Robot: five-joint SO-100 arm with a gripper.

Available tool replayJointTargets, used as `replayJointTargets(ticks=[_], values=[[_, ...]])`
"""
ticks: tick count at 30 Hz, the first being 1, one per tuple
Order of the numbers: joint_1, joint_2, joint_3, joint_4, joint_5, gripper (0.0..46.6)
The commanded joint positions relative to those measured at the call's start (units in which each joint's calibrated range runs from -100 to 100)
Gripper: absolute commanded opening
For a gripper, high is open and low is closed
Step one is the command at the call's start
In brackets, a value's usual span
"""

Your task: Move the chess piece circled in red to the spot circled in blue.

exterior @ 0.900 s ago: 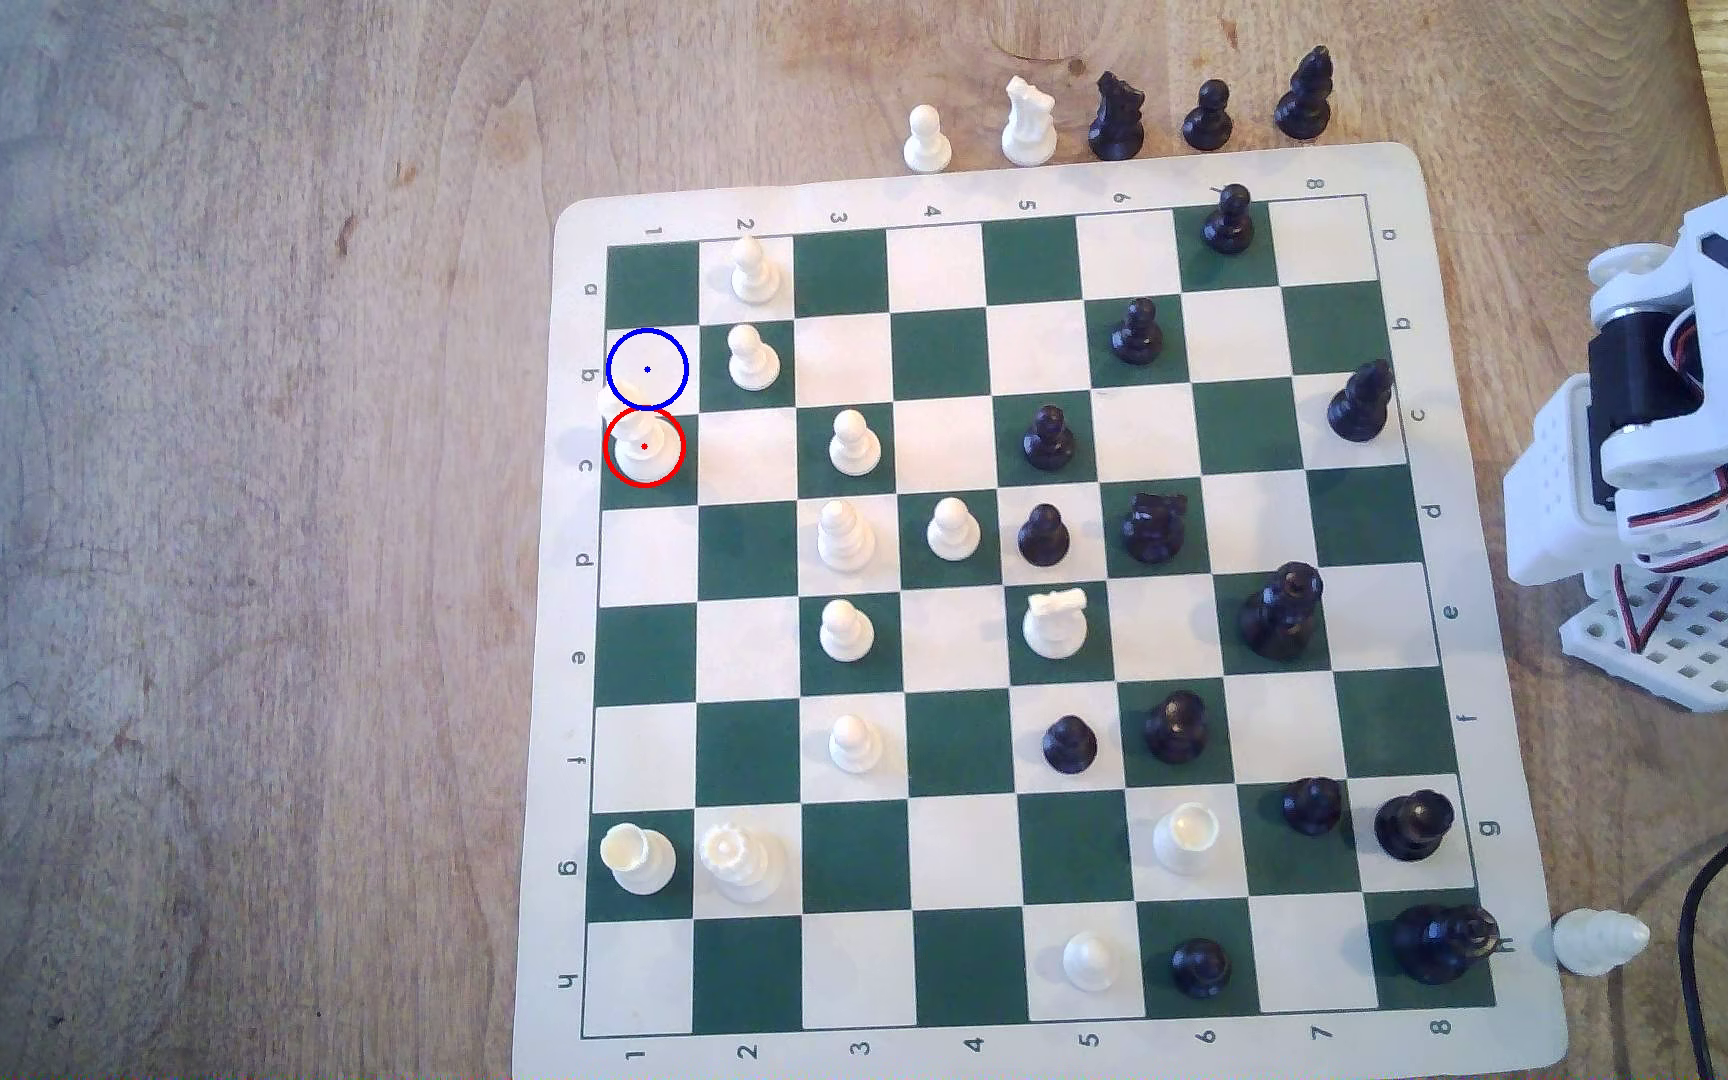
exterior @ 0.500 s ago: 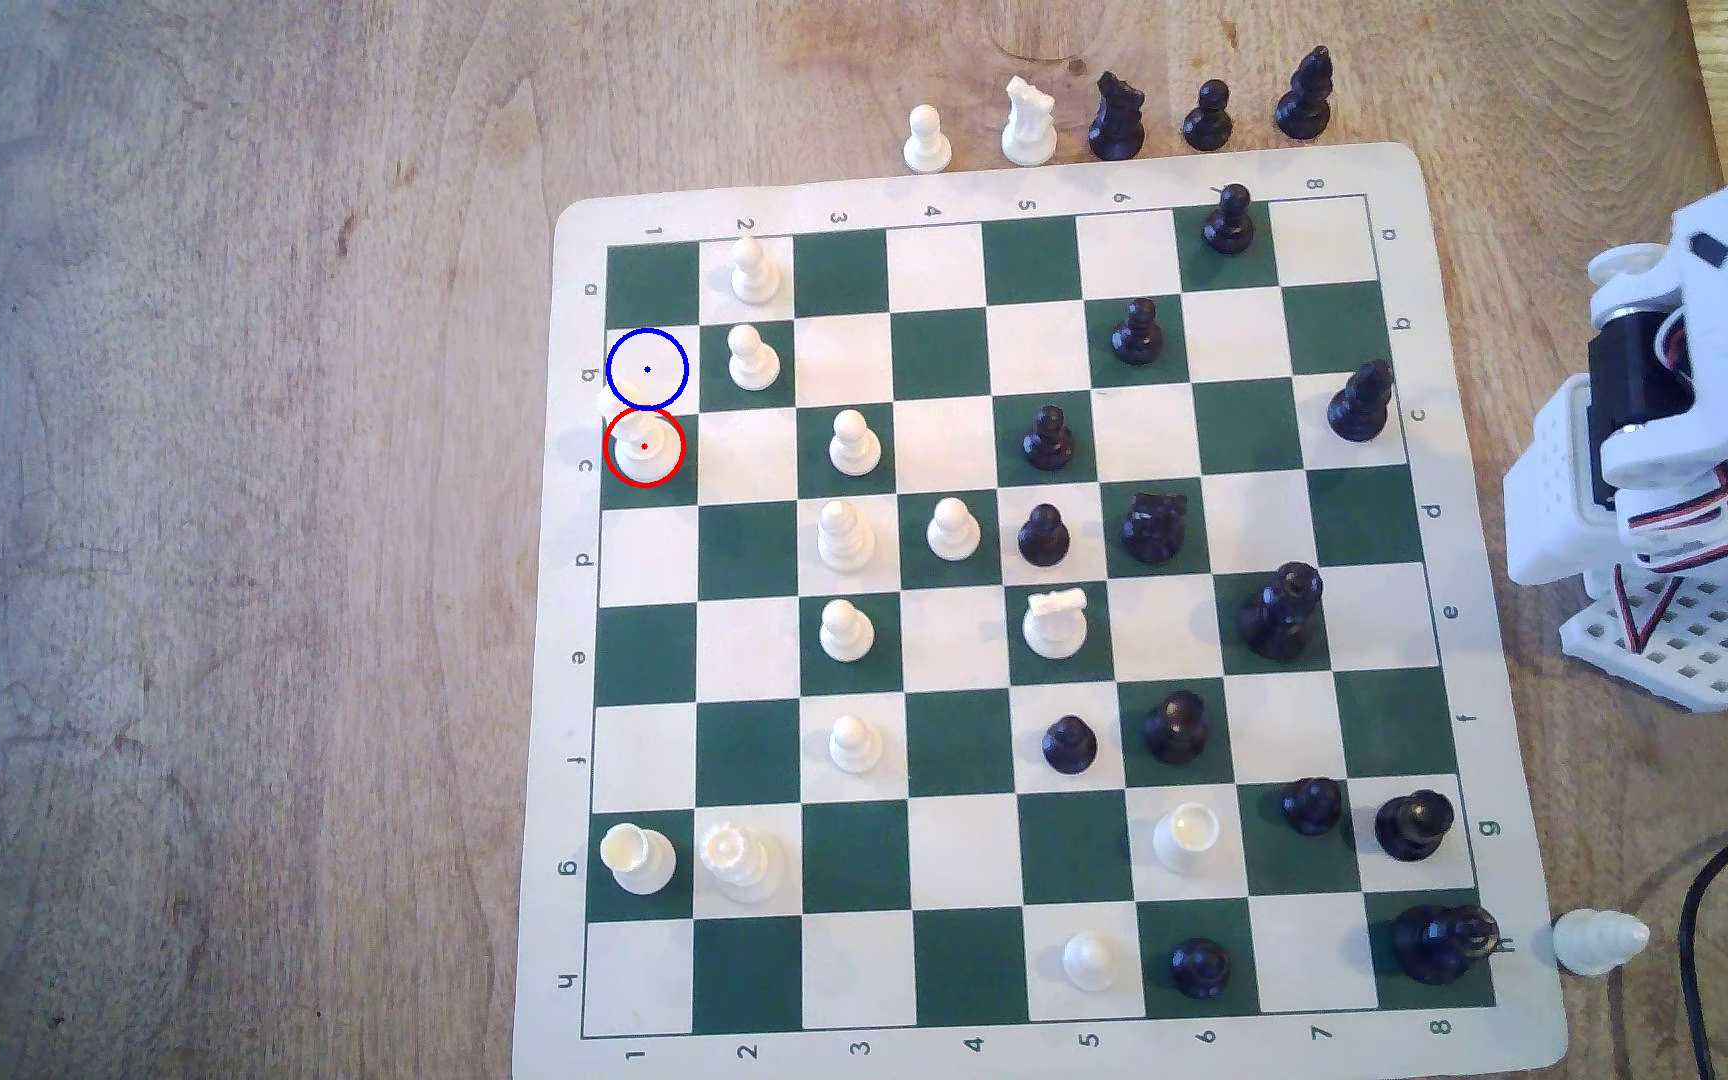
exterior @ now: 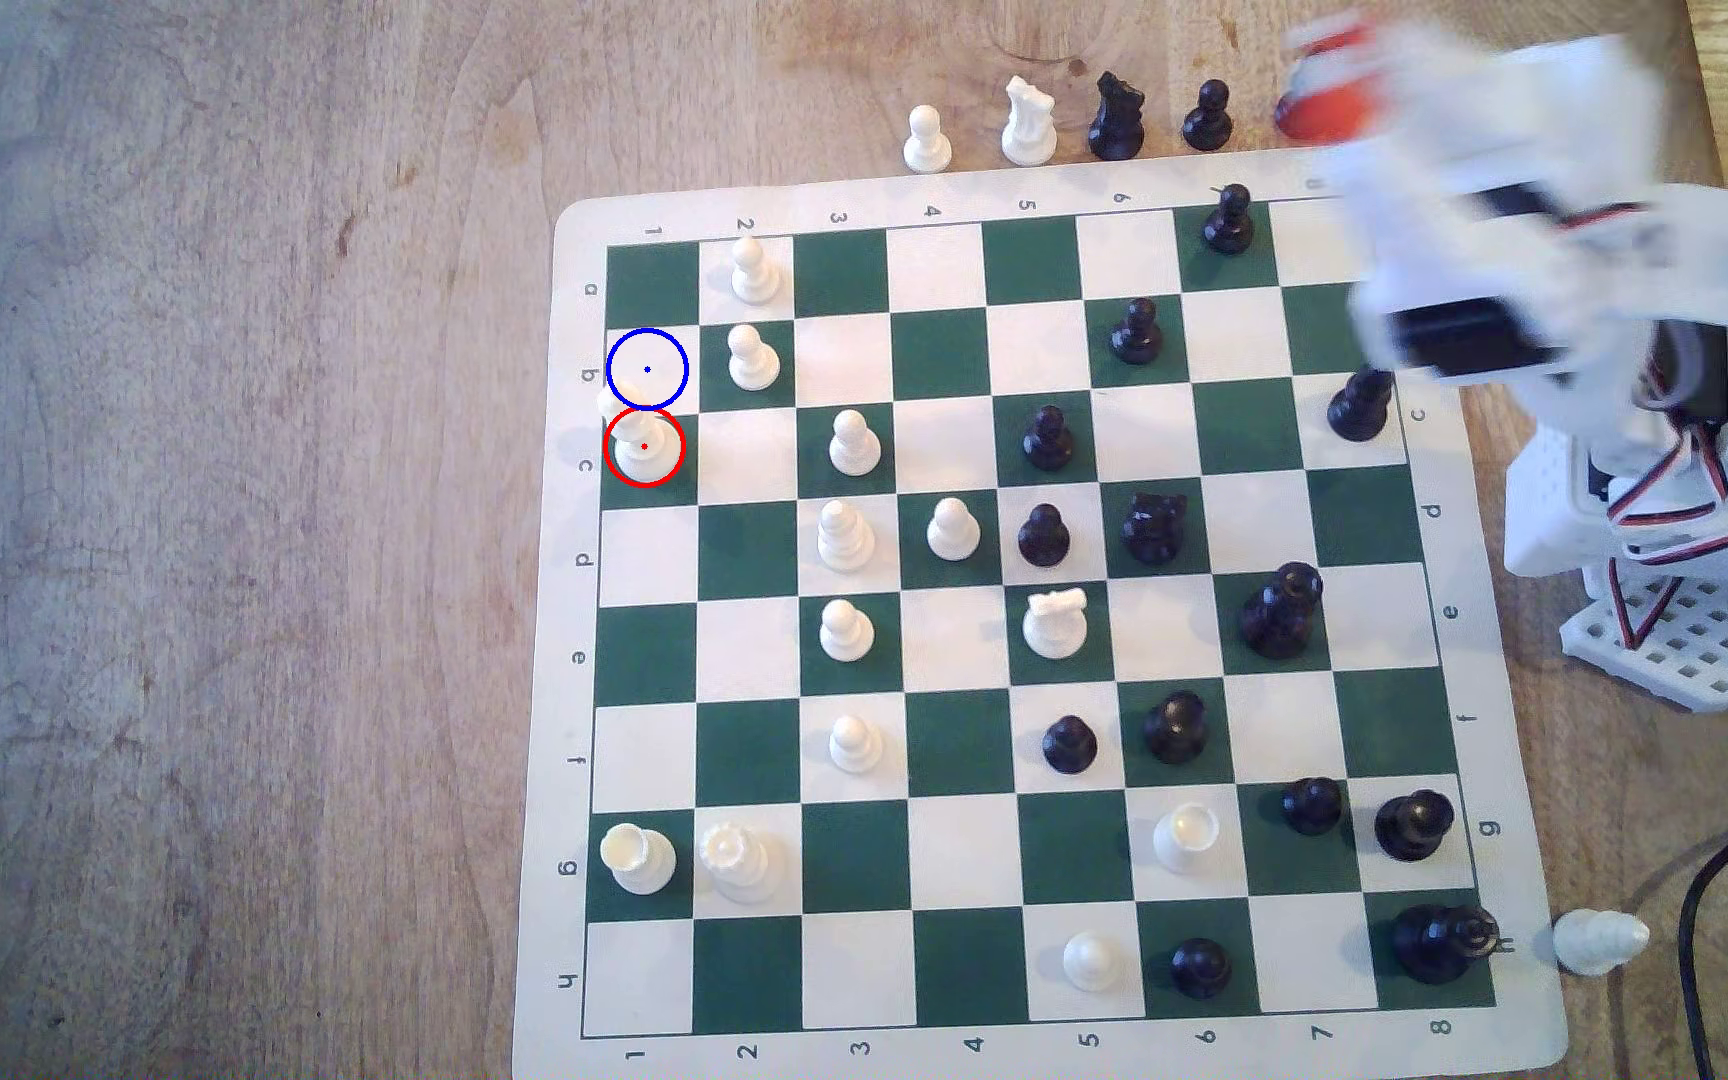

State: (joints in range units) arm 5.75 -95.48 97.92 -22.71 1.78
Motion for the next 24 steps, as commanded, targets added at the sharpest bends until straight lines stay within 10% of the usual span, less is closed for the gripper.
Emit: replayJointTargets(ticks=[1, 24], values=[[0.31, 0.31, -11.7, 22.14, -0.24, 0.2], [0.23, 37.41, -39.08, 41.22, -1.47, 0.2]])
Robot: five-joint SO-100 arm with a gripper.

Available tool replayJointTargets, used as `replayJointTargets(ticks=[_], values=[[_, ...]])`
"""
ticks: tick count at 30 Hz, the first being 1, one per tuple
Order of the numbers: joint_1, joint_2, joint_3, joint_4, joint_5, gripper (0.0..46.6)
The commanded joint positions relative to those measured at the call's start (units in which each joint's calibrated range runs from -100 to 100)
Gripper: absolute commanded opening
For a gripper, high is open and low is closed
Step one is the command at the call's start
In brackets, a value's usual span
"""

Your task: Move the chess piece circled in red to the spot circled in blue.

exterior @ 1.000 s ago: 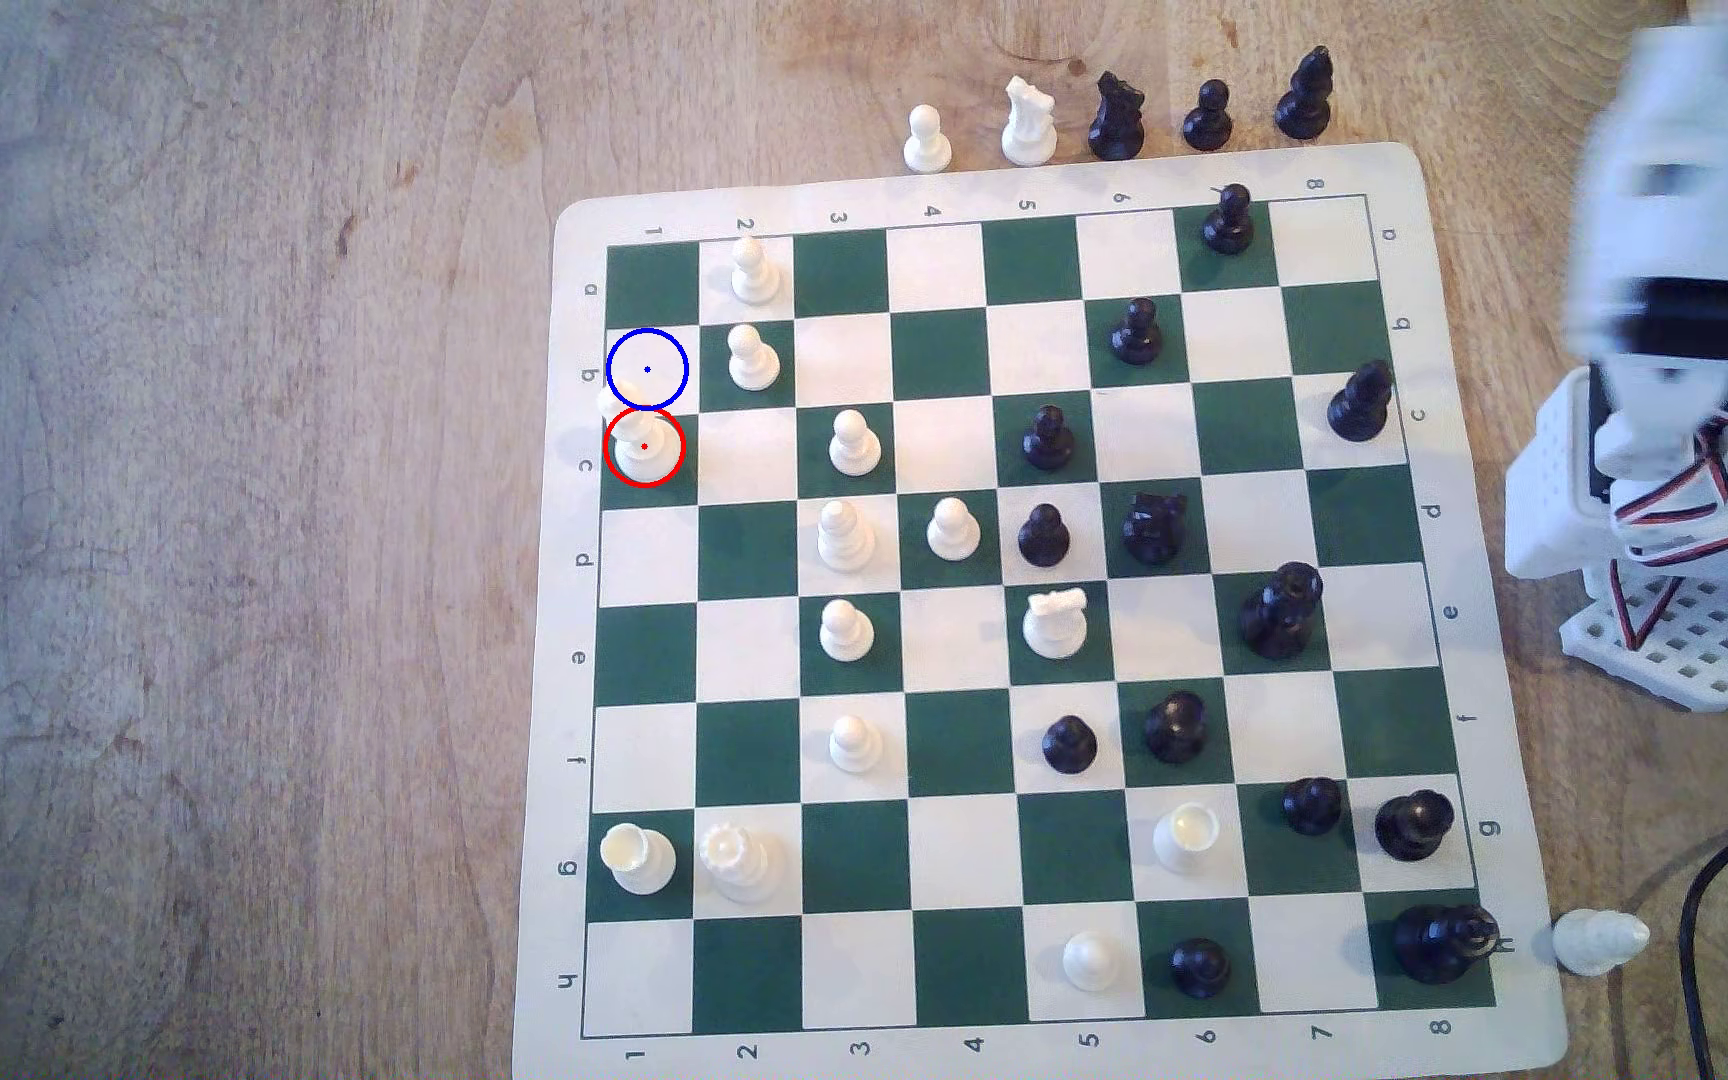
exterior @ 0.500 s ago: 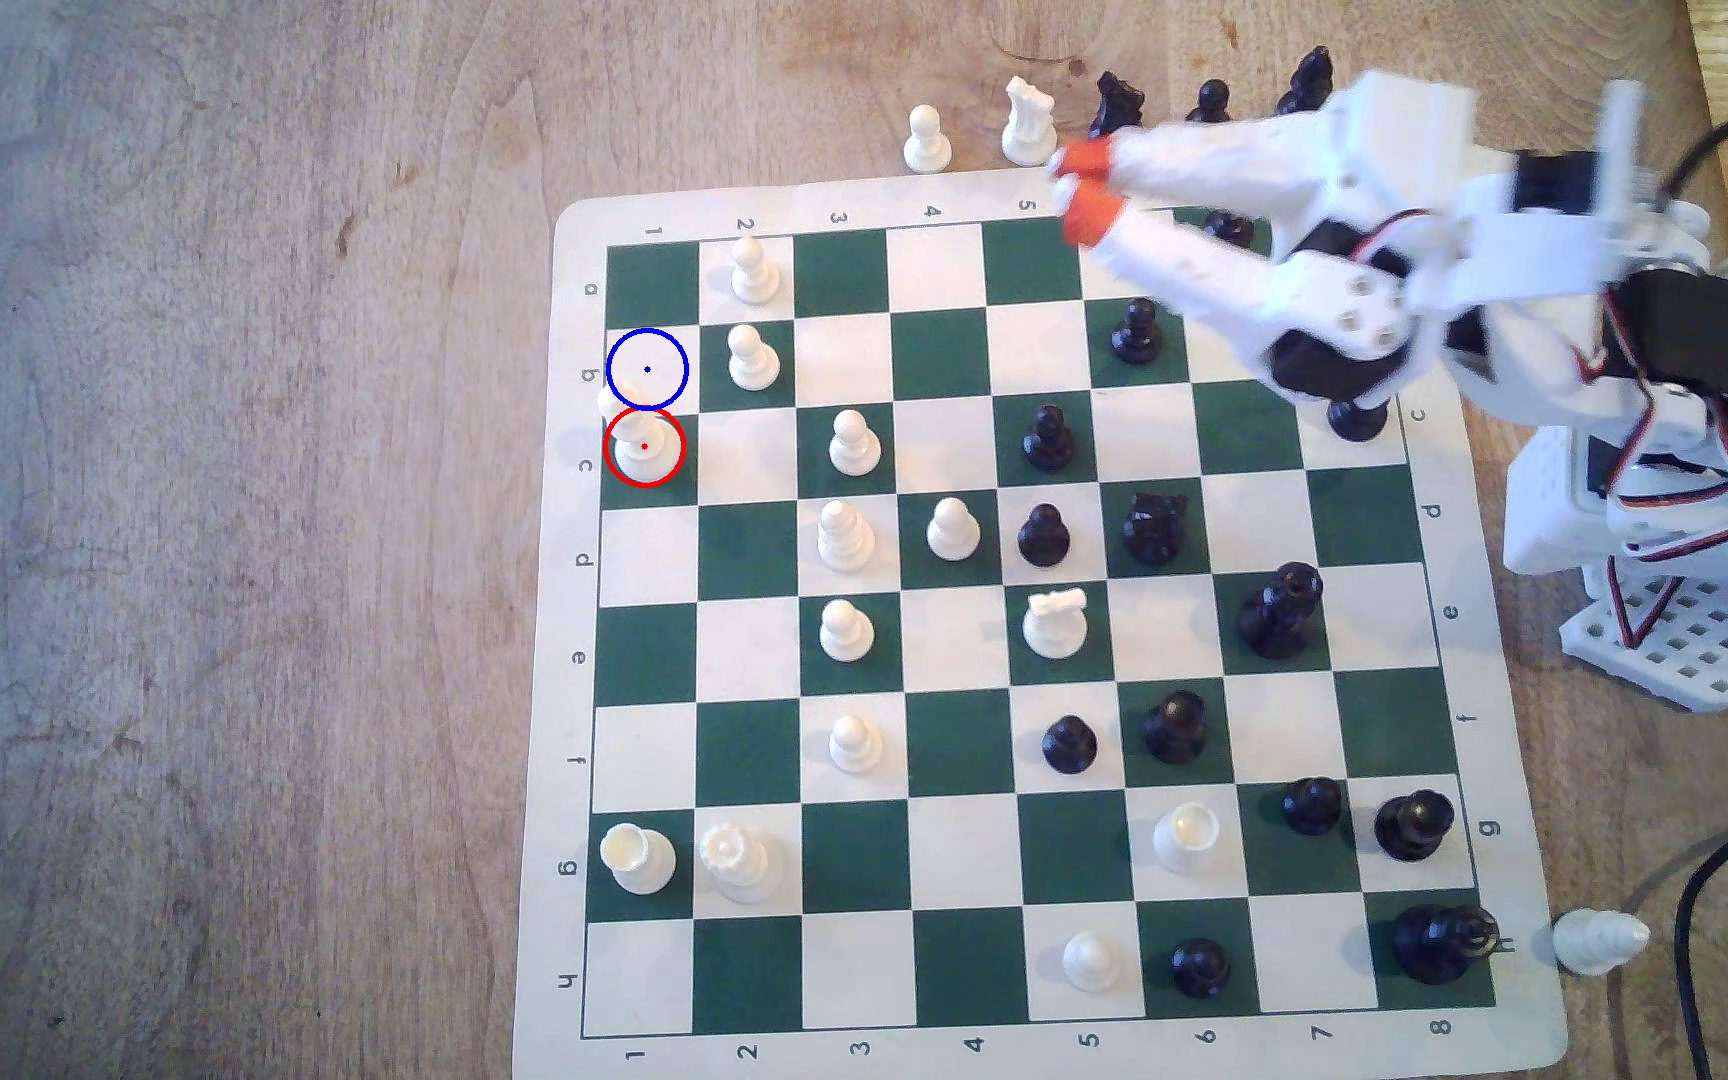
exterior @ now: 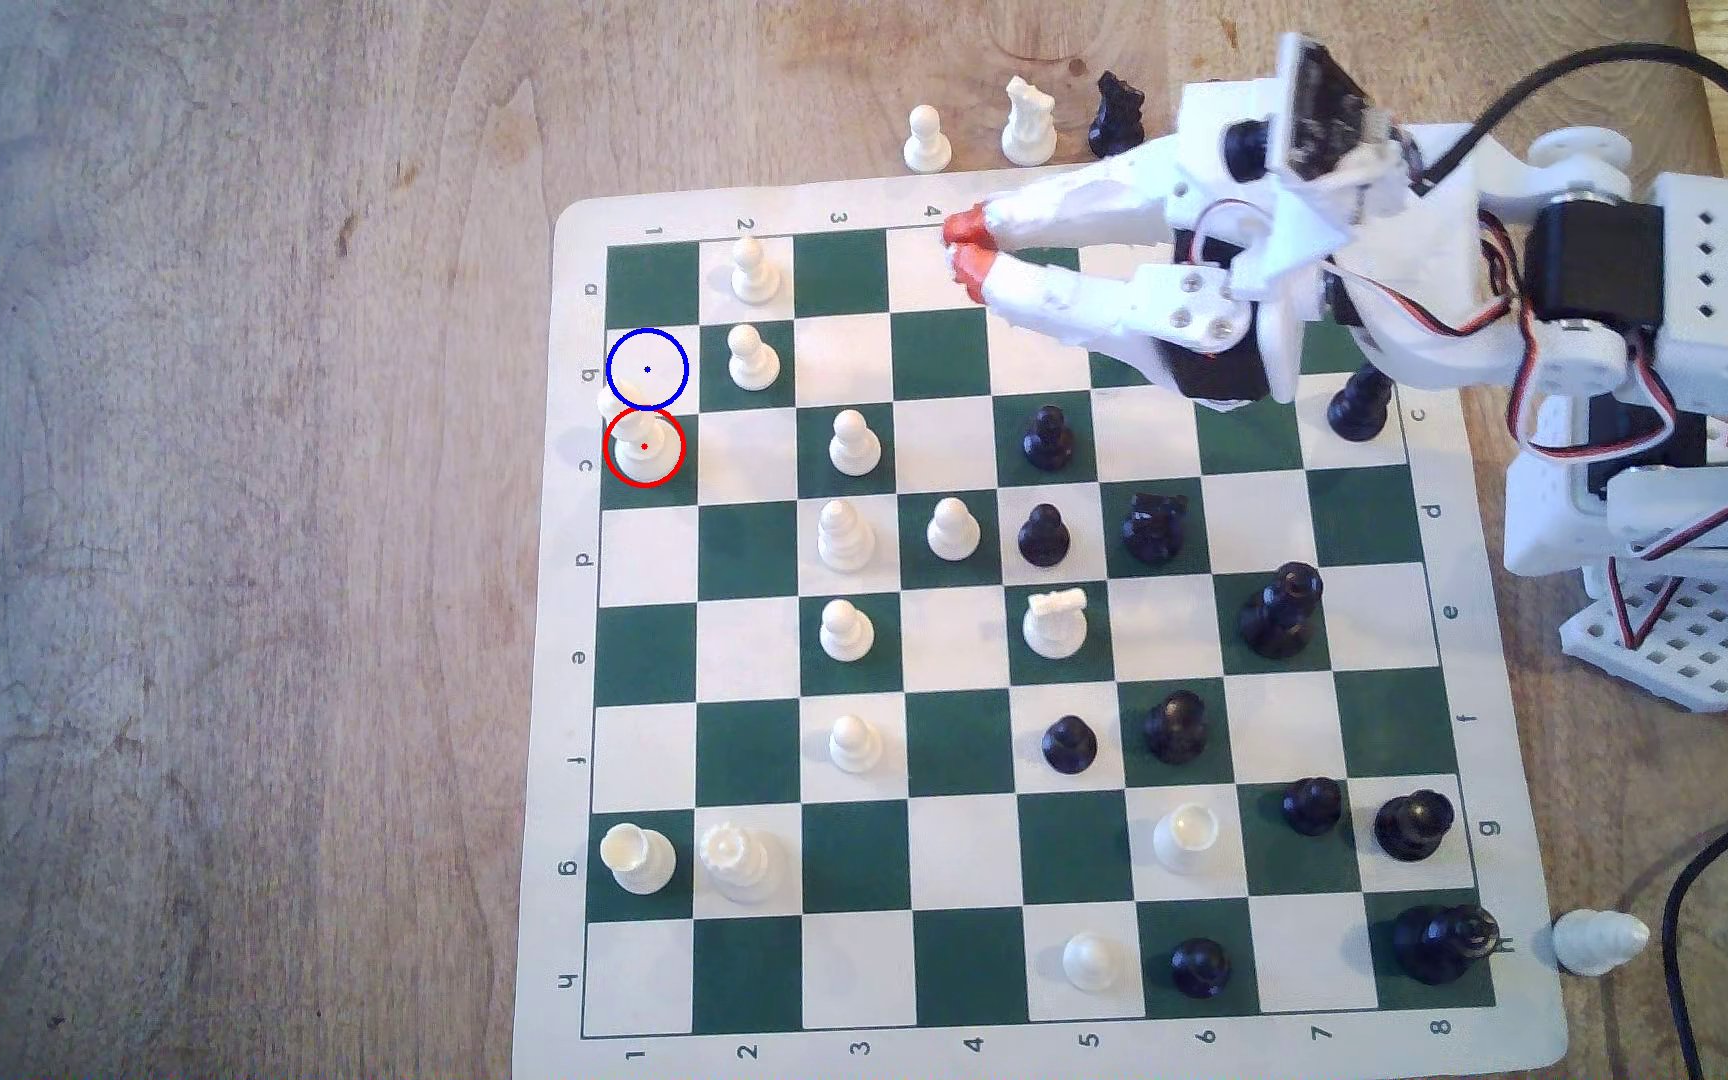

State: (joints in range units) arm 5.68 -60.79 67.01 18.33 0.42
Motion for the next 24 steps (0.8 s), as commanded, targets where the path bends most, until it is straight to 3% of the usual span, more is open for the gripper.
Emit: replayJointTargets(ticks=[1, 24], values=[[0.23, 3.83, -9.35, 0.84, -0.1, 0.2], [-0.4, 24.96, -29.03, 11.89, -1.03, 1.2]])
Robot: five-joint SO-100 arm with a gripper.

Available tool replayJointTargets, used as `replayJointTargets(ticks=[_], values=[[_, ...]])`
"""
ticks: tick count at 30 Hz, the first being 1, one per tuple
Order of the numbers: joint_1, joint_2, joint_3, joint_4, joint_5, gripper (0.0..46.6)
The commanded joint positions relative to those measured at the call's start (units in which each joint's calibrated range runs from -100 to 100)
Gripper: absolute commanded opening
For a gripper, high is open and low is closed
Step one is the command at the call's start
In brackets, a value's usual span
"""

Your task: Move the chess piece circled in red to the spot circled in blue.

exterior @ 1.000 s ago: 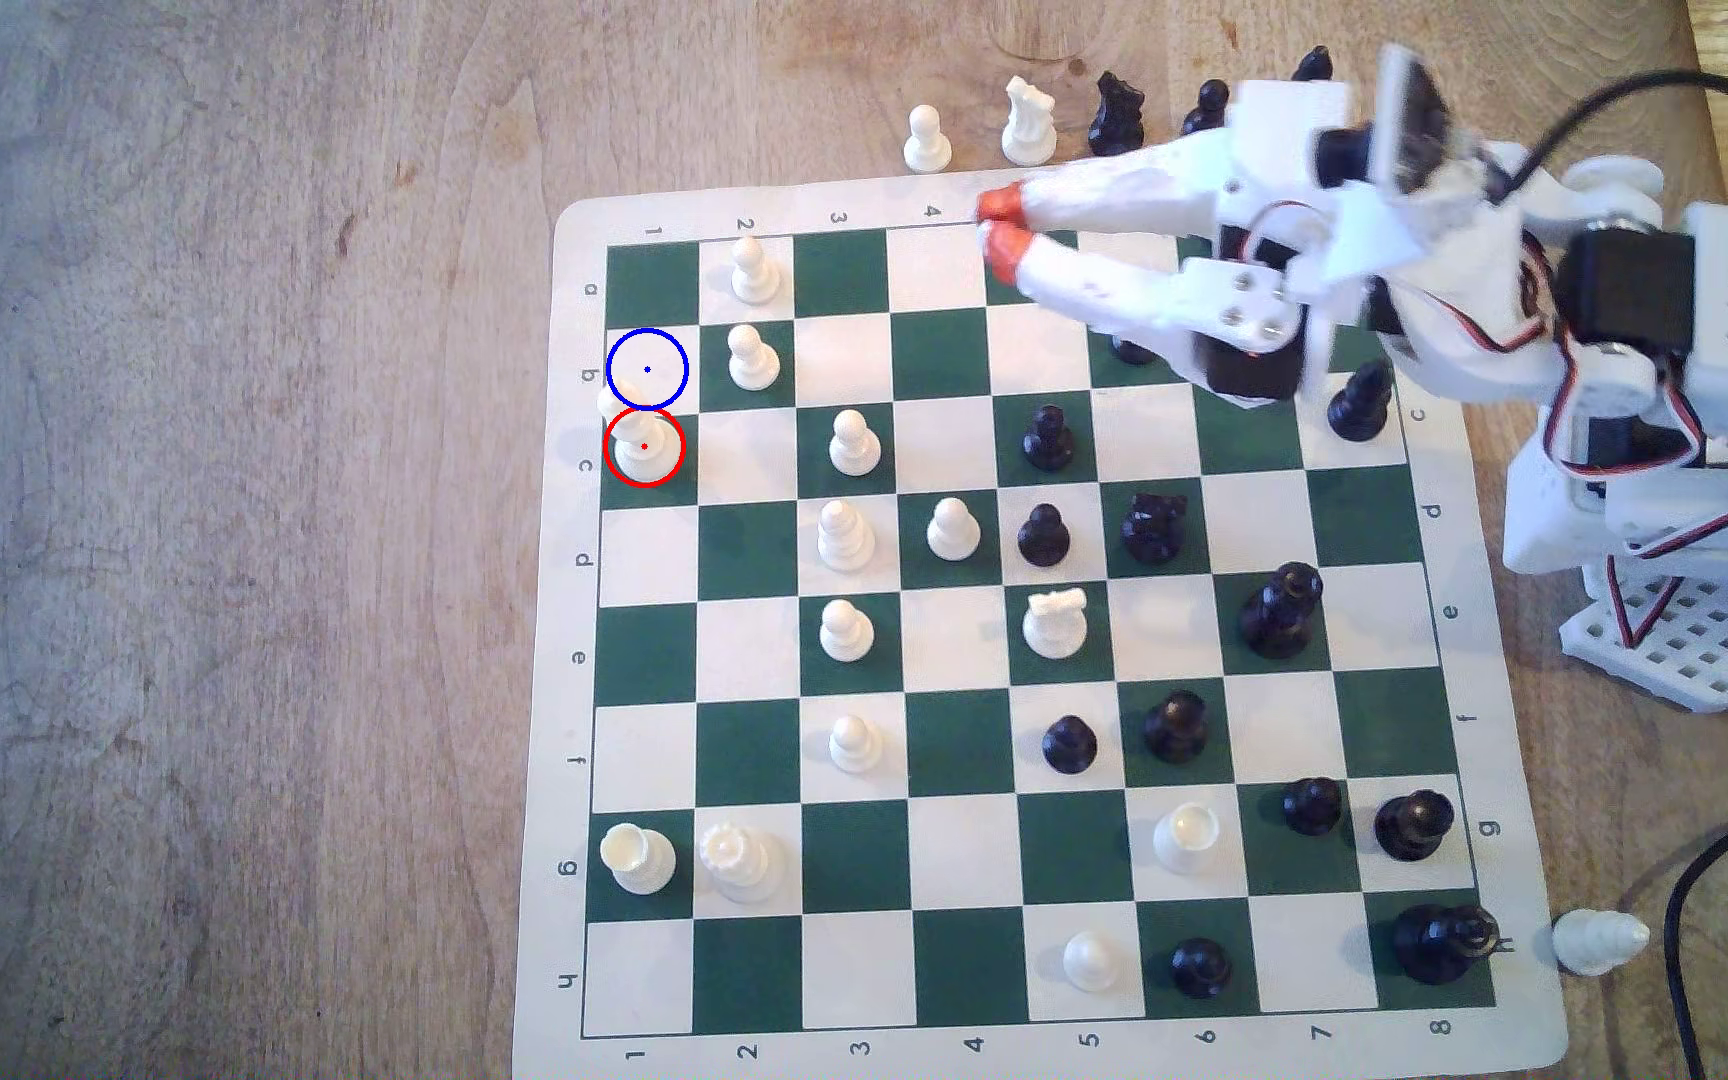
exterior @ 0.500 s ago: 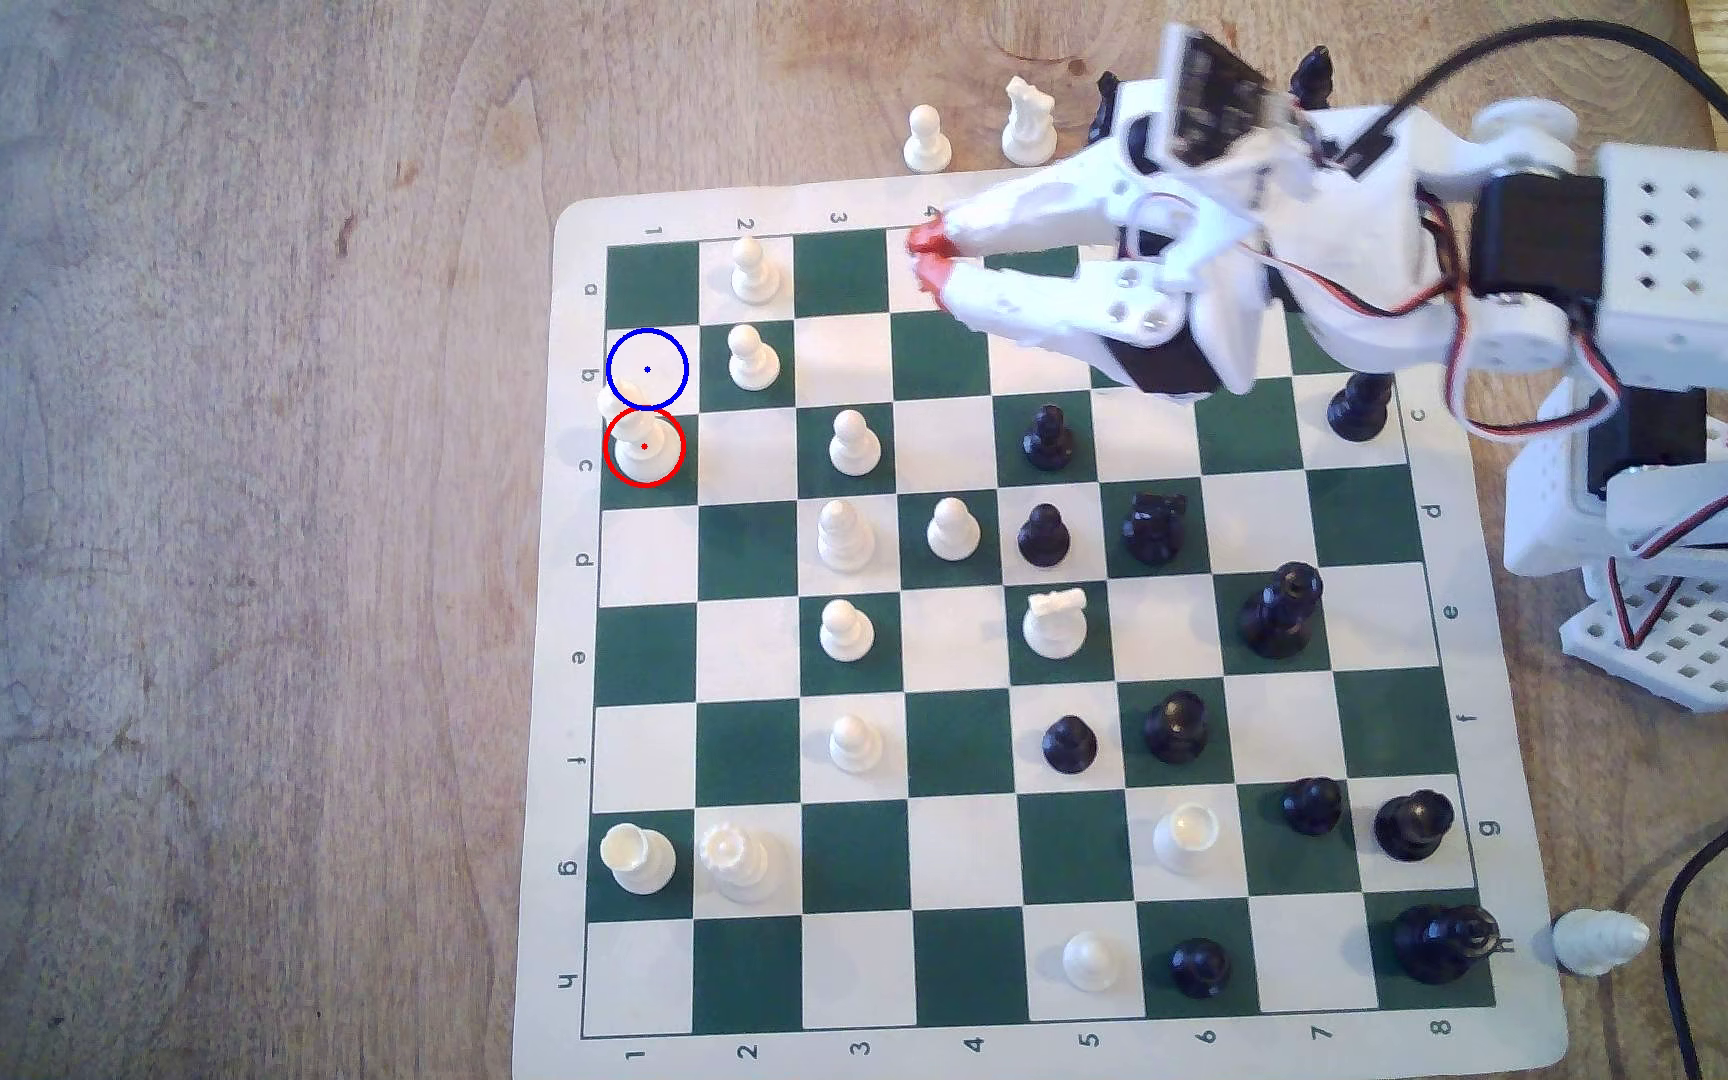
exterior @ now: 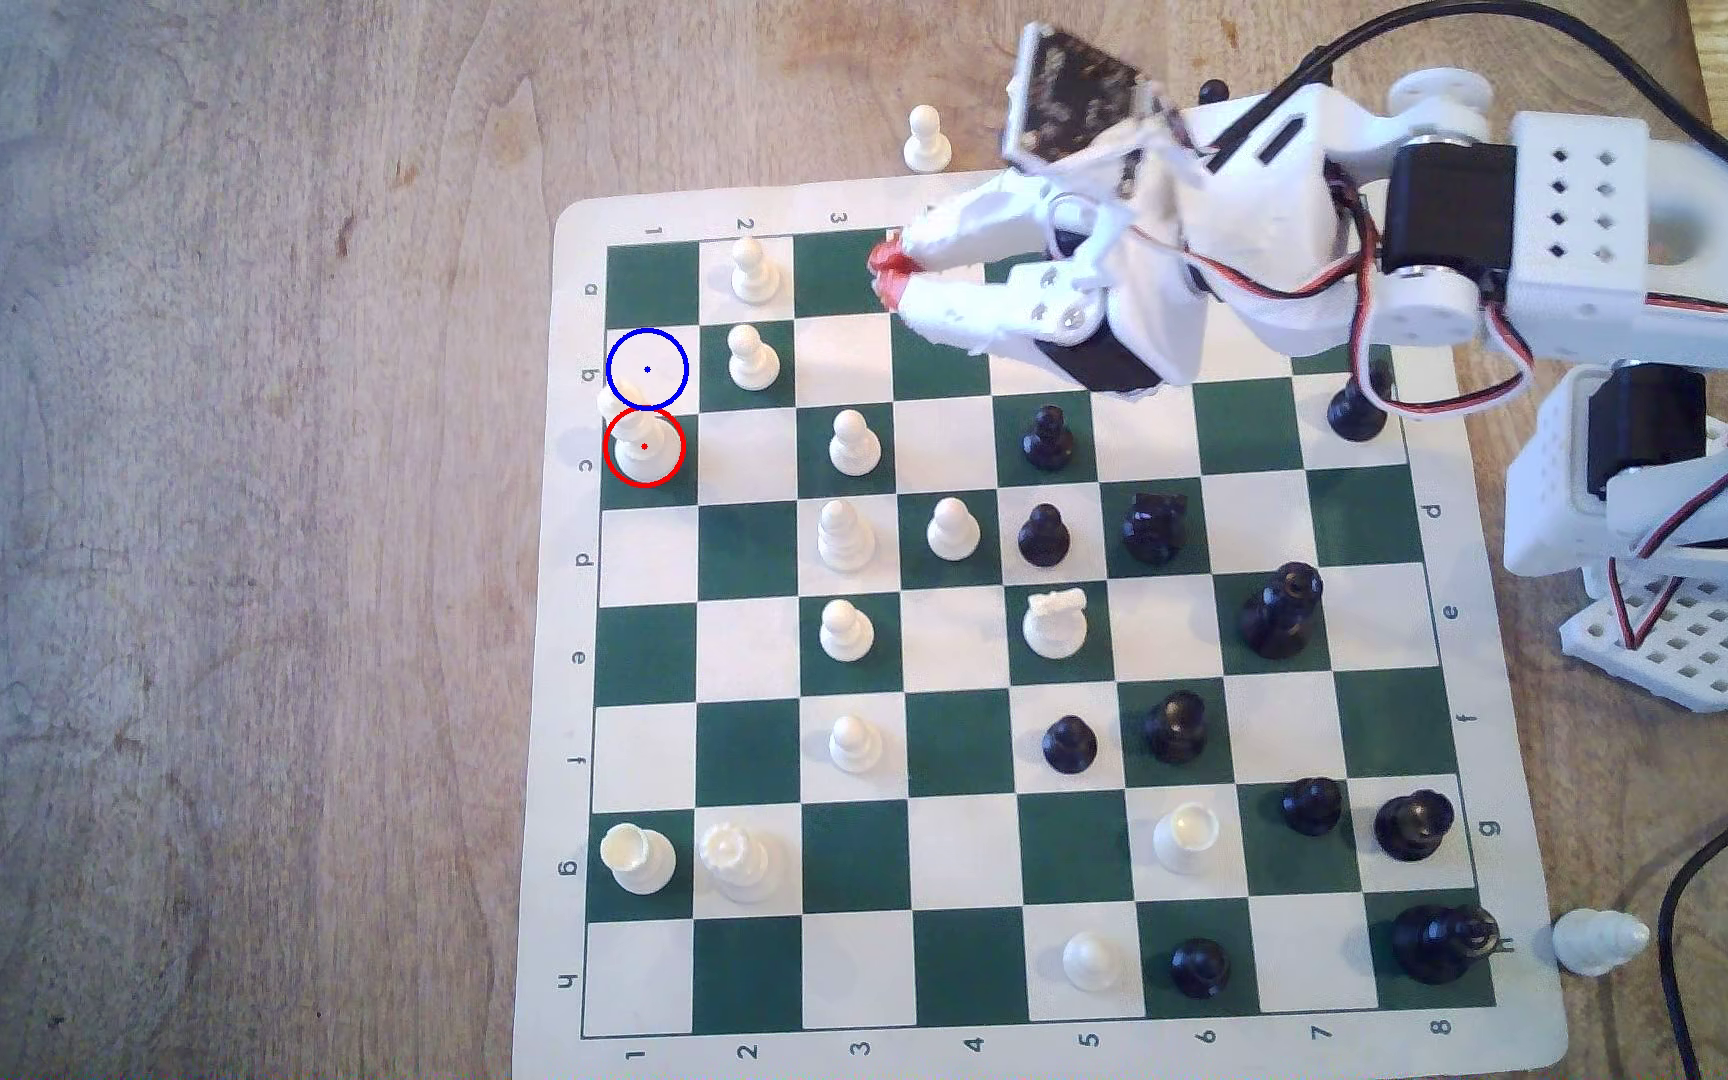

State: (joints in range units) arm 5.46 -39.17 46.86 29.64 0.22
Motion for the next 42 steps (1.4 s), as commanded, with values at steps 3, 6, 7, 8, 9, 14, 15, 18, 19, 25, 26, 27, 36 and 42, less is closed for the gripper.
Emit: replayJointTargets(ticks=[3, 6, 7, 8, 9, 14, 15, 18, 19, 25, 26, 27, 36, 42], values=[[-0.65, 9.2, -12.68, 0.83, -1.32, 1.8], [-0.65, 14.55, -17.21, 0.42, -1.32, 2.1], [-0.57, 18.03, -20.66, 0.17, -1.42, 3.4], [-0.57, 19.48, -22.02, -0.32, -1.42, 4.2], [-0.57, 20.92, -23.47, -0.4, -1.42, 5.3], [-0.57, 28.81, -30.81, -0.4, -1.81, 12.5], [-0.49, 30.0, -31.72, -0.4, -1.81, 12.7], [-0.26, 33.48, -34.08, -0.73, -1.61, 12.5], [-0.26, 34.16, -34.62, -0.81, -1.61, 12.5], [-0.8, 38.83, -38.61, -0.81, -1.76, 13.4], [-0.88, 39.34, -38.88, -0.81, -1.76, 13.4], [-0.96, 39.76, -39.15, -0.81, -1.76, 13.5], [-2.29, 48.08, -43.87, -3.43, -2.78, 14.8], [-2.13, 52.41, -48.04, -3.43, -2.83, 14.8]])
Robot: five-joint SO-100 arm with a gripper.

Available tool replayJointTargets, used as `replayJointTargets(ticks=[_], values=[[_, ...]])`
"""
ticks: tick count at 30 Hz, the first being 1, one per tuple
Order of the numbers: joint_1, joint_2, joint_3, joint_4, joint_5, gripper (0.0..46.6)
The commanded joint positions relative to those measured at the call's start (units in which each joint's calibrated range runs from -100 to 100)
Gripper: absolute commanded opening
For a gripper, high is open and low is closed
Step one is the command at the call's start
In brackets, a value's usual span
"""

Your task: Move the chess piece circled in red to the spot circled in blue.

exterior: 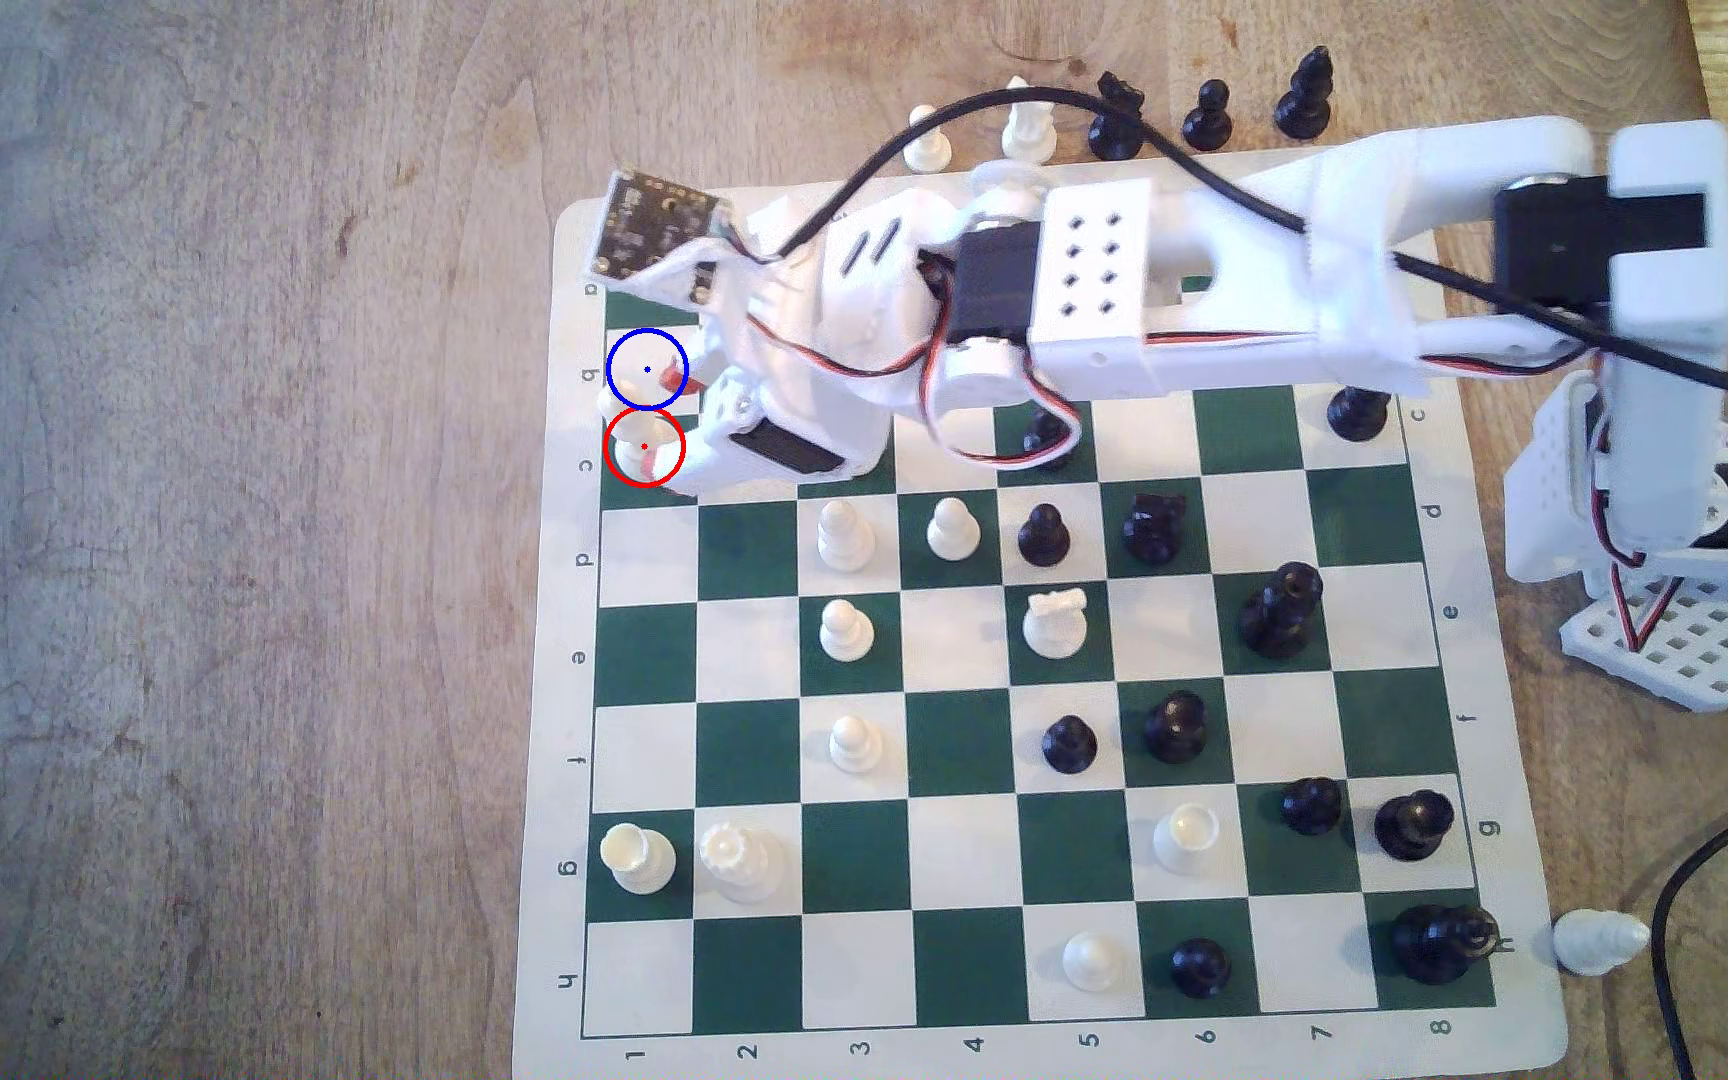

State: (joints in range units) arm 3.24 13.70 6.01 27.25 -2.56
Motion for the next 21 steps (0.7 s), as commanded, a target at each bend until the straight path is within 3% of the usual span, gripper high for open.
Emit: replayJointTargets(ticks=[1, 21], values=[[0.24, 0.73, -8.19, -1.04, -0.05, 14.8], [1.64, 5.49, -11.0, -2.03, 0.0, 14.1]])
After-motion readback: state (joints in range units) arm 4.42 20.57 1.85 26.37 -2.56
